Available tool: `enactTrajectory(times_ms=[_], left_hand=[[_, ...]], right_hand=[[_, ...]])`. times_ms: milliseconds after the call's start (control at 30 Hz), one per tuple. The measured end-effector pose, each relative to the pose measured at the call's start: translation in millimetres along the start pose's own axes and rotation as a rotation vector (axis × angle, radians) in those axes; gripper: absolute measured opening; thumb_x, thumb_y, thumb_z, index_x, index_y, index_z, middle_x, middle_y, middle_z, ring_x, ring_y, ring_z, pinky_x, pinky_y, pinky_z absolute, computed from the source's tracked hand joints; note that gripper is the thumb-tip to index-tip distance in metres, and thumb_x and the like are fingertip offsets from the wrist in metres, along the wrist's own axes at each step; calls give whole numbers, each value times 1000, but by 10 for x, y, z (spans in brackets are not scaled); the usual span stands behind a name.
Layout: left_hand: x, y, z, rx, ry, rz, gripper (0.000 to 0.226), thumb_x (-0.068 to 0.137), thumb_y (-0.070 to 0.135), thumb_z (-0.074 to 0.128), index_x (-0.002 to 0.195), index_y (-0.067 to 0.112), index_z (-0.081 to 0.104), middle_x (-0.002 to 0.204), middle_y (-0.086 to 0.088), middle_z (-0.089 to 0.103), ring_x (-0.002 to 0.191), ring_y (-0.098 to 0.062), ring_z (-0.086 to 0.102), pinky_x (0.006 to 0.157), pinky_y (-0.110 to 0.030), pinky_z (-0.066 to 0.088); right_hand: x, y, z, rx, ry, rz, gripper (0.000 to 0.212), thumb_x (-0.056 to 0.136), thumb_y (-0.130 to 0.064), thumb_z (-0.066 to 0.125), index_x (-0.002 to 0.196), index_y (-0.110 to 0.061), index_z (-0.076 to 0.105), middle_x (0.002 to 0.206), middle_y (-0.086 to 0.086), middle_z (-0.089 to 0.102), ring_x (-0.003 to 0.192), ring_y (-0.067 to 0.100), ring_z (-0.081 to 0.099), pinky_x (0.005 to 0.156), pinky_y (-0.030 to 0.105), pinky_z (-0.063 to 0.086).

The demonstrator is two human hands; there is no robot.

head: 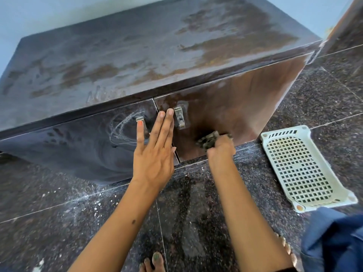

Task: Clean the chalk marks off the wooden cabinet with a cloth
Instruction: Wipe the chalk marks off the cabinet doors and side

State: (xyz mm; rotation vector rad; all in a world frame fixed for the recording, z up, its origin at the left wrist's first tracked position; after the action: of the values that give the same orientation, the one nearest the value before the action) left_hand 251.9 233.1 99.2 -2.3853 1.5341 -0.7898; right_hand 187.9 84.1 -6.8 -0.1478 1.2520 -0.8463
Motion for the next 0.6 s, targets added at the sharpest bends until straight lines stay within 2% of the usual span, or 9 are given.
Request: enactTrajectory(times_ms=[33, 67, 133, 200, 233, 300, 400, 500, 600], left_hand=[[2, 10, 0, 5, -1, 2, 67, 95, 31, 28, 151, 1, 6, 159, -8, -6, 147, -22, -2, 115, -52, -13], [-3, 16, 1, 7, -1, 2, 67, 95, 31, 28, 150, 1, 7, 159, -8, -6, 147, -22, -1, 115, -52, -13], [0, 21, 10, -13, 8, -2, 66, 94, 31, 30, 150, 1, 9, 159, -9, -5, 147, -22, 0, 115, -52, -13], [11, 23, 15, -44, 22, -7, 67, 94, 30, 33, 150, 1, 11, 159, -8, -5, 147, -21, 1, 115, -51, -13], [9, 24, 21, -53, 27, -11, 68, 93, 30, 35, 150, 1, 12, 159, -8, -5, 147, -21, 2, 115, -51, -13], [8, 33, 35, -57, 34, -18, 69, 92, 29, 38, 150, 0, 13, 159, -9, -2, 147, -22, 3, 115, -51, -12], [15, 68, 70, -34, 30, -29, 71, 90, 28, 39, 149, -1, 12, 159, -12, -2, 147, -24, 2, 115, -51, -13], [35, 140, 98, -44, 42, -47, 68, 92, 29, 31, 149, -2, 11, 158, -15, -1, 147, -27, 2, 115, -54, -11], [42, 206, 95, -87, 75, -85, 66, 95, 31, 26, 149, -2, 10, 158, -16, 0, 147, -28, 5, 115, -53, -10]], right_hand=[[-70, -183, 36, -5, 15, -145, 43, 95, 4, 40, 137, -5, 44, 129, 9, 53, 84, 2, 48, 64, 8, 48], [-192, -339, 54, 36, 31, -286, 54, 92, 10, 39, 142, -9, 39, 133, 6, 51, 91, 1, 51, 70, 5, 46], [-467, -487, 180, 61, 77, -534, 64, 88, 12, 45, 145, -16, 35, 136, 1, 49, 110, 7, 52, 93, 11, 41], [-788, -498, 302, -75, 79, -874, 63, 85, 9, 49, 143, -12, 36, 136, 0, 48, 115, 5, 48, 102, 15, 34], [-887, -460, 304, -159, 54, -1050, 63, 82, 9, 49, 142, -8, 38, 141, 5, 46, 119, 3, 47, 105, 18, 33], [-1018, -327, 311, -311, -10, -1339, 60, 80, 12, 51, 138, -2, 41, 145, 16, 41, 124, 3, 45, 103, 19, 29], [-1062, -74, 297, -485, -170, -1616, 54, 82, 18, 53, 132, -1, 48, 141, 22, 43, 117, 15, 51, 96, 30, 37], [-949, -53, 225, -631, -252, -1842, 49, 85, 16, 45, 127, -6, 54, 137, 16, 47, 109, 21, 47, 88, 38, 44], [-790, -365, 178, -678, -229, -1961, 50, 87, 12, 40, 125, -15, 57, 135, 7, 50, 100, 25, 45, 80, 38, 45]])
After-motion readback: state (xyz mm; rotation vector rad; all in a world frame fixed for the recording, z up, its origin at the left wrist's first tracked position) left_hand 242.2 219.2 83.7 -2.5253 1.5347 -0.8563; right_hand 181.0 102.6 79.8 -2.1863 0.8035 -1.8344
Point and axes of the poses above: each hand's wrist, its own x-axis towards the middle knuckle, its own z-axis out of the palm, y = z × x, the point moved 2 cm from there along x, towards the middle knuckle
